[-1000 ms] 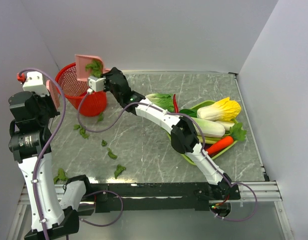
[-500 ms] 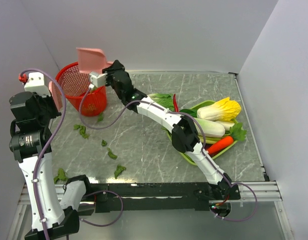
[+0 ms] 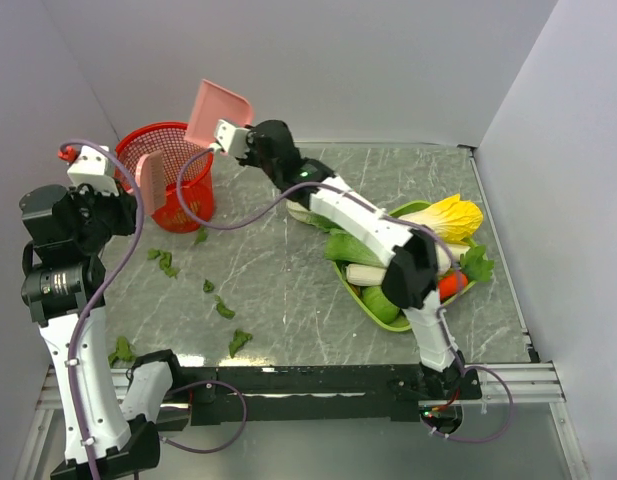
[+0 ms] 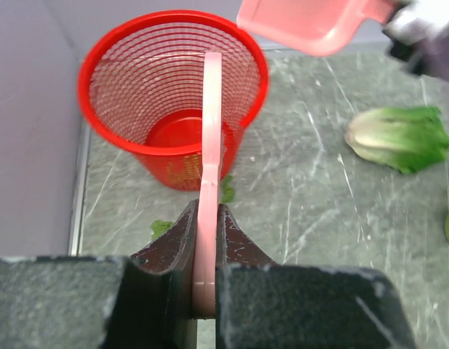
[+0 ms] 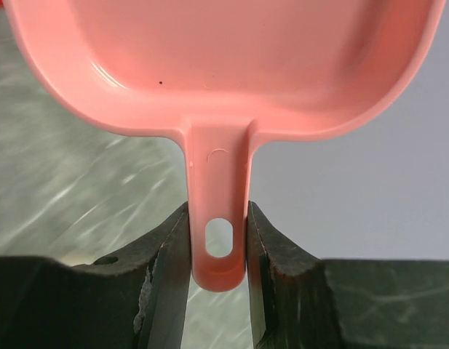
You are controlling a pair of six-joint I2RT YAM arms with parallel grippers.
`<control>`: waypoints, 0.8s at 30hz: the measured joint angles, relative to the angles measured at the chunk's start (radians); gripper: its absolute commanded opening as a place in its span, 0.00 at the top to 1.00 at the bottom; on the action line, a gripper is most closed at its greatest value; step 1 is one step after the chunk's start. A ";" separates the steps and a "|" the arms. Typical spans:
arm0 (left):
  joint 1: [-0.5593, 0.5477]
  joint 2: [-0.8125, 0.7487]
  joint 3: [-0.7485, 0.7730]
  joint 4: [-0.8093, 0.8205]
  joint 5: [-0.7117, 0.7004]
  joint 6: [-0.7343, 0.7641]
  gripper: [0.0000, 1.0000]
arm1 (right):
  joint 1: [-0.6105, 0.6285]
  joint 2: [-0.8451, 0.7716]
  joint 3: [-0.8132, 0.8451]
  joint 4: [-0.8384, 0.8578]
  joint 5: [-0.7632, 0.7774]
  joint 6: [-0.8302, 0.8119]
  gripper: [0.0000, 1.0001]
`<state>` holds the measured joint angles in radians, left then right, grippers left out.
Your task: Sweep away the paper scraps from the table
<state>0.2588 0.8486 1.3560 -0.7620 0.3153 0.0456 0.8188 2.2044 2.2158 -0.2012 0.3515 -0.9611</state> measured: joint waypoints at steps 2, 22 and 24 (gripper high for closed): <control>0.000 0.005 0.000 -0.006 0.035 0.024 0.99 | -0.006 -0.092 -0.063 -0.130 -0.062 0.101 1.00; 0.000 0.007 -0.114 -0.382 0.242 0.644 0.99 | 0.020 -0.526 -0.861 -0.655 -0.549 0.491 0.98; 0.000 0.014 -0.154 -0.388 0.237 0.661 0.99 | 0.028 -0.496 -0.860 -0.655 -0.565 0.524 0.98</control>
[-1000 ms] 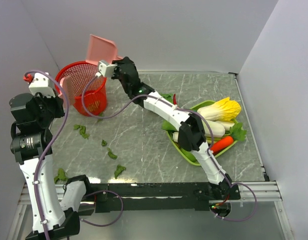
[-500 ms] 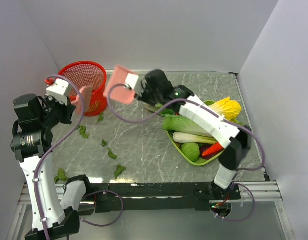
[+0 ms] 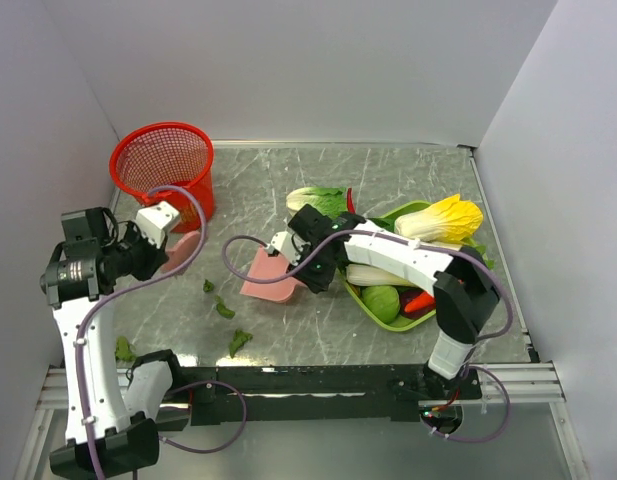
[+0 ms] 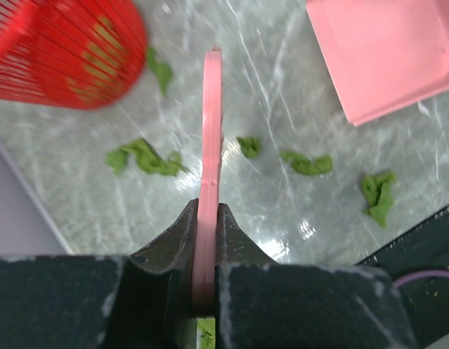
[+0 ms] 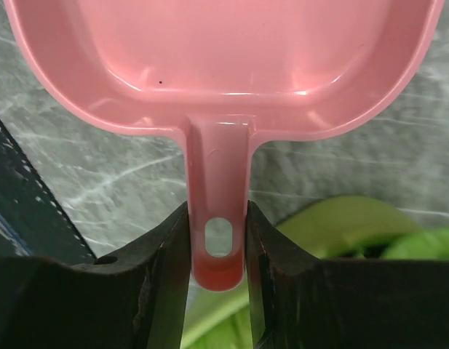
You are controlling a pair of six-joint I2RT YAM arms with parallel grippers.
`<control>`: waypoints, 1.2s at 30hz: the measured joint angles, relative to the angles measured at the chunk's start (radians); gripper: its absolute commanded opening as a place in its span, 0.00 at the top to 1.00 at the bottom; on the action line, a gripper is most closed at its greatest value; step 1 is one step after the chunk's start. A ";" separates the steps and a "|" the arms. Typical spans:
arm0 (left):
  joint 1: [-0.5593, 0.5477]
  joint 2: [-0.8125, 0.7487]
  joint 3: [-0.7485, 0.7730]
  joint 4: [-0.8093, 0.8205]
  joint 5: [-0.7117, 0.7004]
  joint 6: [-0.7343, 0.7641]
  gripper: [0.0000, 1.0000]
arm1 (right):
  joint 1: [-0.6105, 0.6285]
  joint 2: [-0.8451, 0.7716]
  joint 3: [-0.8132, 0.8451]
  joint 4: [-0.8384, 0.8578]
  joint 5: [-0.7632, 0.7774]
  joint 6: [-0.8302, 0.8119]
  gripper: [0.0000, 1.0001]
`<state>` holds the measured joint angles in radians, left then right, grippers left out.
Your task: Sweep away the paper scraps from the table
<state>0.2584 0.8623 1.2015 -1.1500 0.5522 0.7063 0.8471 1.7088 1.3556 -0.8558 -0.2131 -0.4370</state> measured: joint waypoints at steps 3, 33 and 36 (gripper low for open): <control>0.000 0.008 -0.059 -0.005 -0.002 0.019 0.99 | 0.001 0.051 0.000 0.007 -0.012 0.065 0.93; 0.000 -0.014 -0.210 -0.119 -0.060 0.137 0.99 | 0.008 0.069 -0.248 0.280 0.030 0.225 0.41; 0.000 -0.014 -0.211 -0.119 -0.058 0.134 0.99 | 0.008 0.067 -0.251 0.297 0.040 0.236 0.44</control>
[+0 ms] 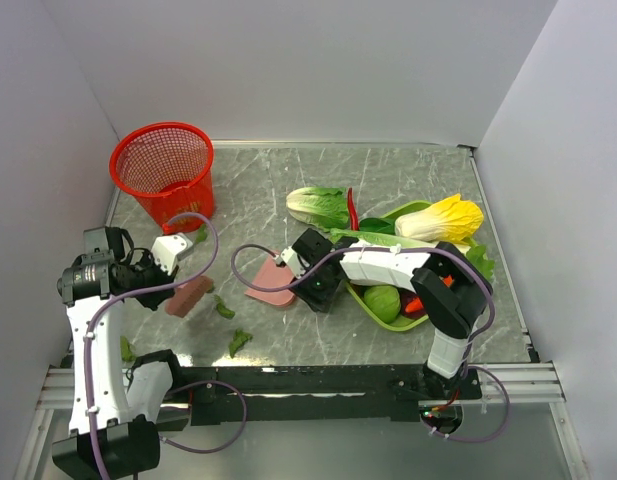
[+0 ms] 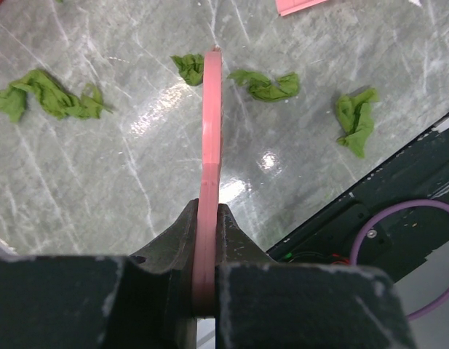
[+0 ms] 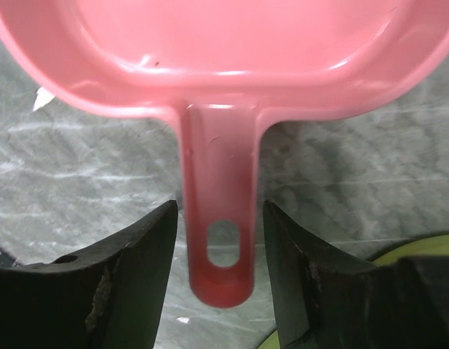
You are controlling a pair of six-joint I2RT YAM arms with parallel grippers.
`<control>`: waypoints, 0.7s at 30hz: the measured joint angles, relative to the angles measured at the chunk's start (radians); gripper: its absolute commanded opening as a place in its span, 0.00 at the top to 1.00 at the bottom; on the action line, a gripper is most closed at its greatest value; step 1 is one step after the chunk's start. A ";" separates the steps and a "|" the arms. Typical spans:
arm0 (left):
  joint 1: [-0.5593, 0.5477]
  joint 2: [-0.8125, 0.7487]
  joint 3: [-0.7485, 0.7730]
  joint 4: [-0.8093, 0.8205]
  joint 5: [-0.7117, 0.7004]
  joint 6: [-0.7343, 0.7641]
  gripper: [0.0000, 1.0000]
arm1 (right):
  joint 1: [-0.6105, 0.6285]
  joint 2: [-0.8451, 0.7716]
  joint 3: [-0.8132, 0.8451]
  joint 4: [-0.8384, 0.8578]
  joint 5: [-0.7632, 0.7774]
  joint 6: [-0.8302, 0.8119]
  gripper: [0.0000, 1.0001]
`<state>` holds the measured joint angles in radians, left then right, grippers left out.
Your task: Sweep away the paper scraps from the table
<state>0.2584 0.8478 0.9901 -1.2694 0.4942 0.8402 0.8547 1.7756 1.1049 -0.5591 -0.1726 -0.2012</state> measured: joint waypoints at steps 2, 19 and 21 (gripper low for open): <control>0.000 0.000 -0.004 -0.001 0.005 -0.008 0.99 | 0.000 0.000 0.000 0.016 0.011 0.003 0.46; -0.040 0.012 0.016 -0.062 -0.005 0.003 0.99 | -0.035 -0.044 0.088 -0.057 -0.011 -0.057 1.00; -0.134 0.021 0.055 -0.065 0.008 0.003 0.99 | -0.068 -0.083 0.118 -0.090 -0.057 -0.062 1.00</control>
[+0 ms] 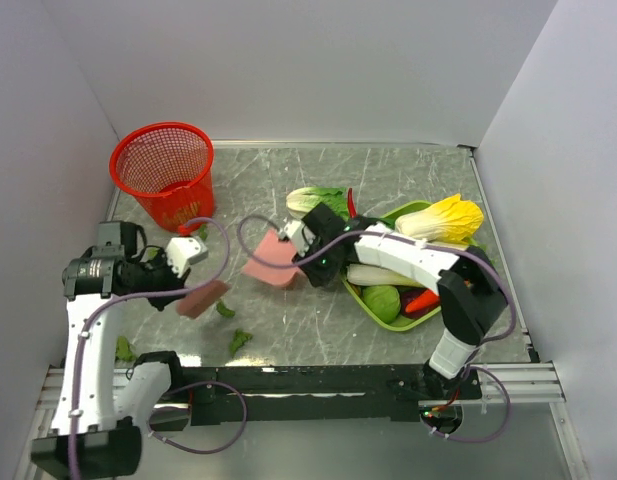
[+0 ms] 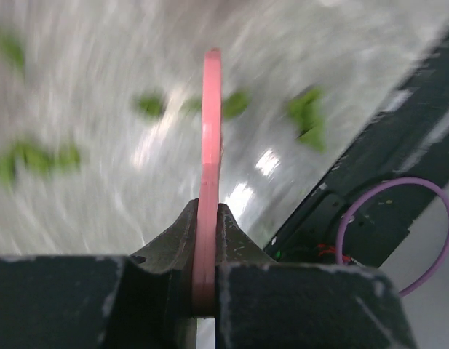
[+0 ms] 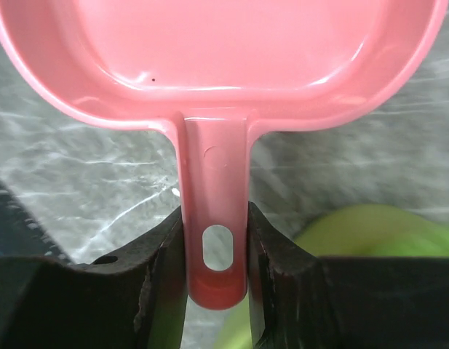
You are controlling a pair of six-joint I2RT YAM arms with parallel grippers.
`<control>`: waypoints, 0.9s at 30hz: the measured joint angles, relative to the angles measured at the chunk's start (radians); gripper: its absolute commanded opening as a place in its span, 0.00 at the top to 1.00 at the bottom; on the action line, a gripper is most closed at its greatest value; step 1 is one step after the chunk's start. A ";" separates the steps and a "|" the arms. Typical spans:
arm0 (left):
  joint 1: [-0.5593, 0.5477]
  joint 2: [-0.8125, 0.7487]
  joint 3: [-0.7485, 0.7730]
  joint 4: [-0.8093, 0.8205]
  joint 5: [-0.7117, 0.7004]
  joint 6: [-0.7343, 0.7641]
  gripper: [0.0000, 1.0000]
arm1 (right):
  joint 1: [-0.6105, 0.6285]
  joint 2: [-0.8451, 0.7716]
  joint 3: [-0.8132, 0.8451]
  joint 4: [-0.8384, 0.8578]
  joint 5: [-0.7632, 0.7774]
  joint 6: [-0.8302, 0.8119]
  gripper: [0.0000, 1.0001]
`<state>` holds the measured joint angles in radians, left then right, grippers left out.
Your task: Sweep away the paper scraps from the table
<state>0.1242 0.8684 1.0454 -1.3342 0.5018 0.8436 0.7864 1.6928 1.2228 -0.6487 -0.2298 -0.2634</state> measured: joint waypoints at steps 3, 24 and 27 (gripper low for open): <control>-0.160 0.034 0.055 -0.002 0.087 -0.018 0.99 | -0.055 -0.016 0.108 -0.058 -0.048 0.001 1.00; -0.385 0.285 -0.044 0.254 0.048 -0.169 0.99 | -0.182 0.016 0.291 -0.138 -0.108 0.060 1.00; -0.385 0.314 0.007 0.294 0.003 -0.190 0.99 | -0.182 0.007 0.291 -0.137 -0.062 0.056 1.00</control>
<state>-0.2604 1.1828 1.0523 -1.0397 0.5049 0.6540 0.6044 1.6997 1.5139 -0.7860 -0.2916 -0.2070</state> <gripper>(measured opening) 0.109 0.376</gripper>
